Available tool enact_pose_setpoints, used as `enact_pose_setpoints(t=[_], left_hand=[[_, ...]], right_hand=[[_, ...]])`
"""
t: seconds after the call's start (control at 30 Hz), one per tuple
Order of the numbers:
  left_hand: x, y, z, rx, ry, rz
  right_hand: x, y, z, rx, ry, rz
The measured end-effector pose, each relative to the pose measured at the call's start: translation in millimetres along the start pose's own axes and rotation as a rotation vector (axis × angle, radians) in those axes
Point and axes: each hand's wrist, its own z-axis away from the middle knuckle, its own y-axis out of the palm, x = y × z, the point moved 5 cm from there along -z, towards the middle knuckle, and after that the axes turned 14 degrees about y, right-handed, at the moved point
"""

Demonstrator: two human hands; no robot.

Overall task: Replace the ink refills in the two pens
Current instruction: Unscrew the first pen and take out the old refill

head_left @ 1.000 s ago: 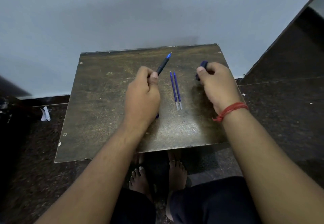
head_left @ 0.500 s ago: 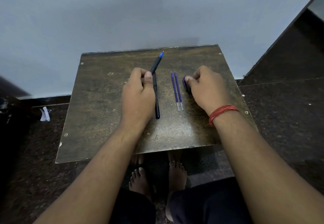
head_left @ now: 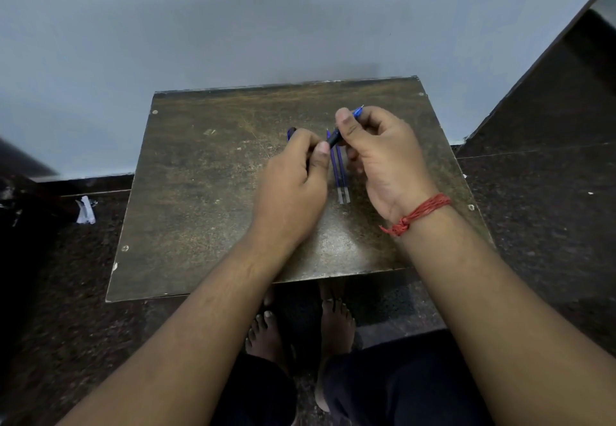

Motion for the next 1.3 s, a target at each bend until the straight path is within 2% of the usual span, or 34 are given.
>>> enact_pose_setpoints(t=[0.13,0.4,0.57,0.67,0.83,0.97,1.3], left_hand=[[-2,1,0,0.017,-0.011,0.0],[-4,-2,-5,0.0,-0.063,0.083],[0,2,-5,0.008,-0.173,0.299],[0,0,-3,0.001,-0.133,0.21],[1,-1,0,0.0,-0.056,0.066],[1,-1,-1,0.019,-0.012,0.01],[2,0,0,-0.004,-0.029,0.063]], right_hand=[[-2,-4,-2,0.003,0.053,-0.14],[3,5,-1,0.025,0.06,-0.252],[9,8,-2,0.151,-0.006,-0.259],[8,4,-3,0.165,-0.019,-0.181],[1,-8,-7,0.031,-0.017,-0.096],[-3,-10,-7,0.027,0.012,-0.064],[-2,-9,-7,0.14,0.133,-0.283]])
